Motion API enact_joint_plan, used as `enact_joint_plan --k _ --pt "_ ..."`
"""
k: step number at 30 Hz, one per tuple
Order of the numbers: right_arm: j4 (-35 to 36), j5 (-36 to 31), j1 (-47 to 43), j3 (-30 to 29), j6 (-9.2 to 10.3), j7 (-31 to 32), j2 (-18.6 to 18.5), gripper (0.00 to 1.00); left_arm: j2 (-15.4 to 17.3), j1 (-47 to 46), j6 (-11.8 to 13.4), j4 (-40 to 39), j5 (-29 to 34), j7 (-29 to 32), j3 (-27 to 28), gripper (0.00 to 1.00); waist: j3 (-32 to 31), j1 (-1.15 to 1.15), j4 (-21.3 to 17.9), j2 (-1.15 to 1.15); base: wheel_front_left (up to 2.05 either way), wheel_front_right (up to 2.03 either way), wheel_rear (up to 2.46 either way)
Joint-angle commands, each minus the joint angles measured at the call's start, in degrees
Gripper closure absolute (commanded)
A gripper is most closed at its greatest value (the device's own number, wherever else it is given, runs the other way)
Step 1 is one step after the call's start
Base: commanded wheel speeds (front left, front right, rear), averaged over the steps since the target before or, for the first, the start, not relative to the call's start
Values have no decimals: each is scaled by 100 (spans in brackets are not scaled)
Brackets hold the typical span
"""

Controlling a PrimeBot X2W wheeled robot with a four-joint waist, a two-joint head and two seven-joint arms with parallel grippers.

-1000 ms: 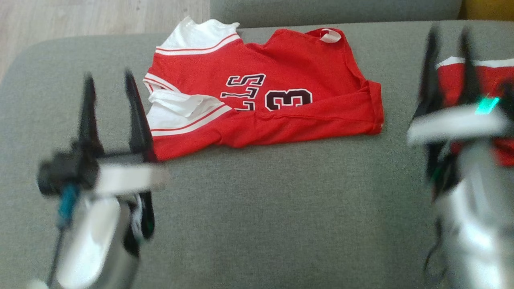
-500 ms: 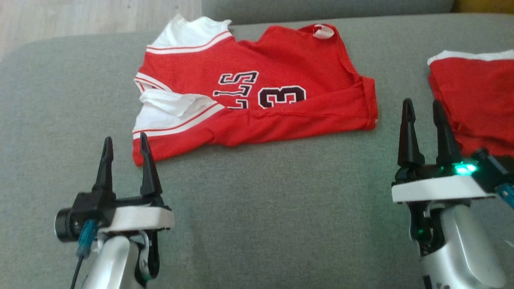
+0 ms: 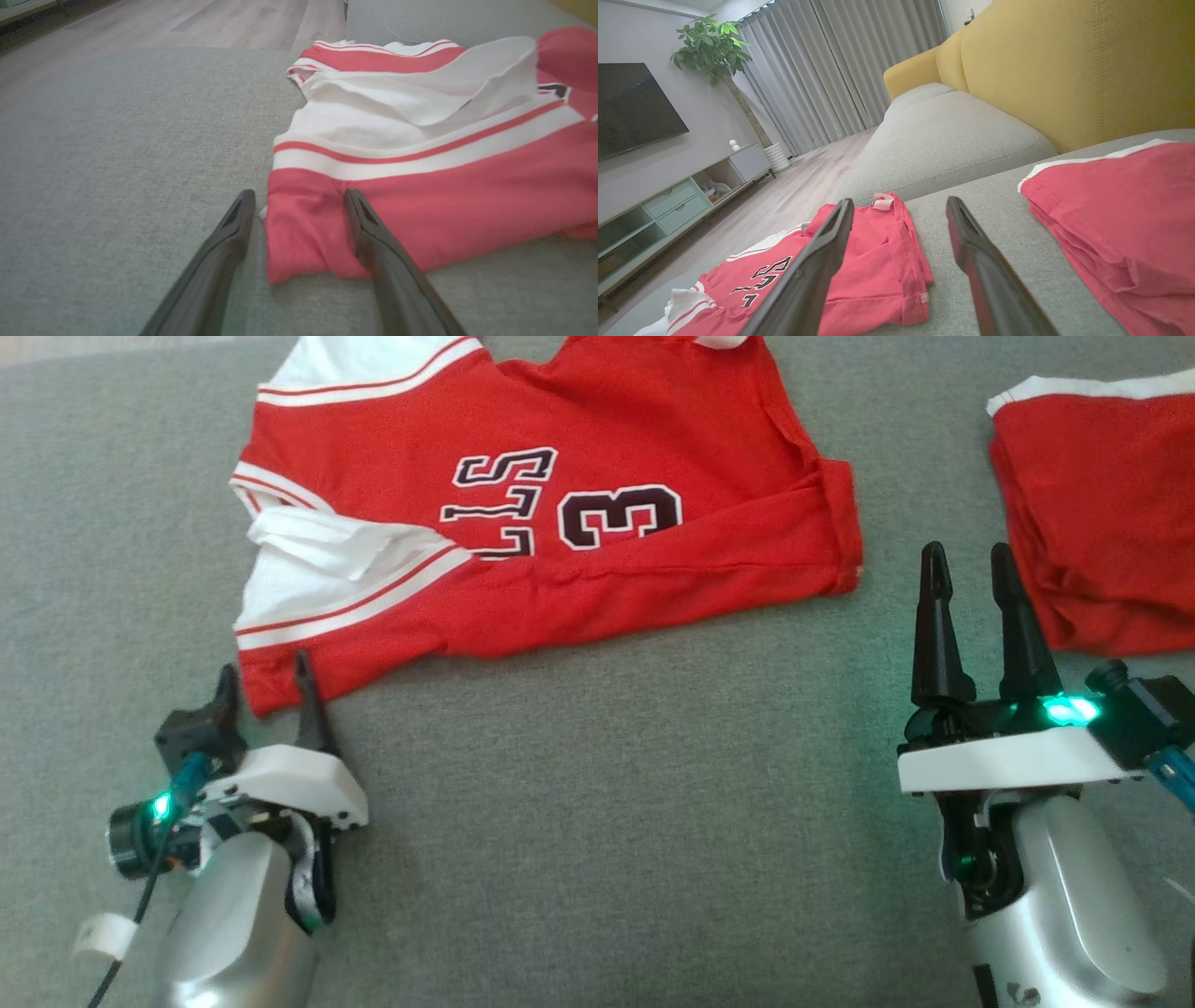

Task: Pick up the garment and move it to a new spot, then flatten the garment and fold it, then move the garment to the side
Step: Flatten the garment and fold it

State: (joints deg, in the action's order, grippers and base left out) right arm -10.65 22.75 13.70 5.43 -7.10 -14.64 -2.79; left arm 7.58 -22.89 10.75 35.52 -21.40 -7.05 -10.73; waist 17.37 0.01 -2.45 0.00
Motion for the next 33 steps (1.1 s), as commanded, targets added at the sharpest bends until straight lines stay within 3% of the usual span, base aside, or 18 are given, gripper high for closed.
enact_joint_plan --k 1,4,8,9,10,11,19,23,33 --pt "224 43 187 152 -39 -36 -10 0 203 -179 99 -33 -48 17 250 0 27 -1 -41 0 0 0 0" --pt "246 93 190 189 -39 -36 -10 0 244 -245 239 249 -52 134 292 0 39 -1 -74 0 0 0 0" --pt "249 133 192 210 -39 -36 -10 0 242 -288 143 487 -41 429 143 0 36 -1 -80 0 0 0 0" --pt "238 139 193 206 -39 -36 -10 0 228 -295 106 513 -56 488 116 29 31 -1 -74 0 0 0 0" --pt "195 139 191 194 -39 -36 -10 0 221 -307 79 514 -64 500 97 96 24 -1 -64 0 0 0 0" --pt "111 110 195 181 -39 -36 -10 0 218 -322 54 497 -70 470 87 100 17 -1 -48 0 0 0 0" --pt "-1055 -354 683 125 -39 224 -10 0 202 -486 -92 -89 -15 -329 50 100 -15 -1 123 0 0 0 0" --pt "-2093 -368 1346 -53 -39 636 -9 0 204 -590 -211 -662 154 -685 -59 100 -3 -1 288 0 0 0 0" --pt "-4091 -999 2503 -115 -39 1050 -9 0 115 -502 -386 -1054 301 -765 -329 100 36 -1 514 0 0 0 0"
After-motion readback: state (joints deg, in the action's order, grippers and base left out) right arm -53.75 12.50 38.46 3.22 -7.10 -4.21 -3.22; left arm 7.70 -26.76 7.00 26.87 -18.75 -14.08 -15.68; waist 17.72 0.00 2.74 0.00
